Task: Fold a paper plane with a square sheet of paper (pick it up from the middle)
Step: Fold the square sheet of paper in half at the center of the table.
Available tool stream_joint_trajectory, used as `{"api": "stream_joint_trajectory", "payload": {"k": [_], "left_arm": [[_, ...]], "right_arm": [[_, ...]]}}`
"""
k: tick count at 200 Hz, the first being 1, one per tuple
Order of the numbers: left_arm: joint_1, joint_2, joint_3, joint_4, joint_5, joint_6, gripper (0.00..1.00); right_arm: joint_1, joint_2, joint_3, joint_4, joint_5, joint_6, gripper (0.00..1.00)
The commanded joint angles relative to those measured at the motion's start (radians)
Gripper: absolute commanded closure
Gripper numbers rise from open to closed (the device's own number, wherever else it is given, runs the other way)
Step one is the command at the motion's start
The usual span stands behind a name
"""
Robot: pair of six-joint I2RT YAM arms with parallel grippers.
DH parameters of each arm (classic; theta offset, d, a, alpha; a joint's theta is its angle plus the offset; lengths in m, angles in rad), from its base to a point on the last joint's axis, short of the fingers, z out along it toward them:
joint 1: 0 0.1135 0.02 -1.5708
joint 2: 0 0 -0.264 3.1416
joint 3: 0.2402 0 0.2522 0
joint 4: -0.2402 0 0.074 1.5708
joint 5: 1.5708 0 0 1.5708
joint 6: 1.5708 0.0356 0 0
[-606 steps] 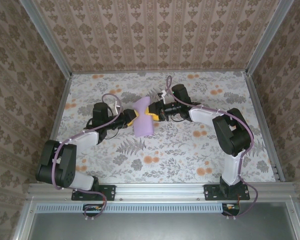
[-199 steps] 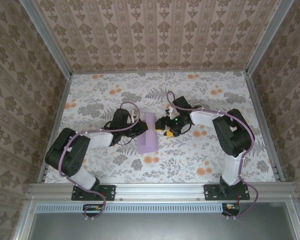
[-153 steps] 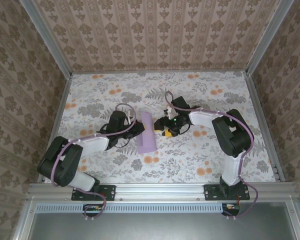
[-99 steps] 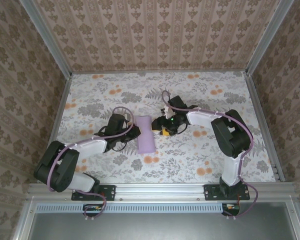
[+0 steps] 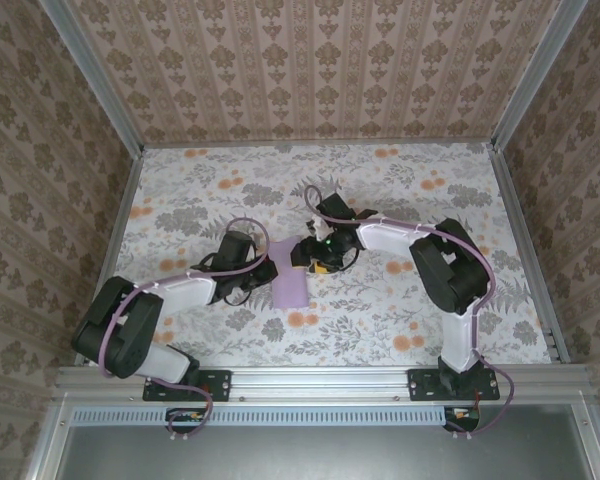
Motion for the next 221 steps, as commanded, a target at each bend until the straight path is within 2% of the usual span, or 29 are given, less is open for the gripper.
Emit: {"api": "stream_joint_trajectory", "payload": {"k": [1,31,64,127,155,159,177,221], "left_arm": [[-0.008,0.026,0.031,0.022,0.014,0.015,1.00],[-0.008,0.038,0.043,0.027,0.022,0.020,1.00],[-0.008,0.042,0.051,0.026,0.031,0.011,0.91],[0.043,0.029,0.055,0.018,0.084,-0.048,0.63],[0.081,-0.033,0.051,-0.046,0.085,-0.042,0.52],[0.111,-0.043,0.052,-0.061,0.084,-0.040,0.50],[0.146,-0.088,0.063,-0.139,0.069,-0.018,0.41],[0.201,-0.171,0.075,-0.248,0.030,0.036,0.09]], "right_arm": [[0.011,0.033,0.042,-0.061,0.038,-0.003,0.34],[0.019,0.049,0.055,-0.080,0.060,-0.003,0.36],[0.021,0.064,0.060,-0.105,0.099,-0.005,0.39],[0.029,0.128,0.078,-0.169,0.202,0.010,0.47],[0.029,0.147,0.069,-0.183,0.235,0.006,0.49],[0.029,0.150,0.069,-0.183,0.239,0.004,0.49],[0.028,0.164,0.070,-0.215,0.259,-0.001,0.51],[0.017,0.217,0.067,-0.244,0.291,-0.003,0.52]]}}
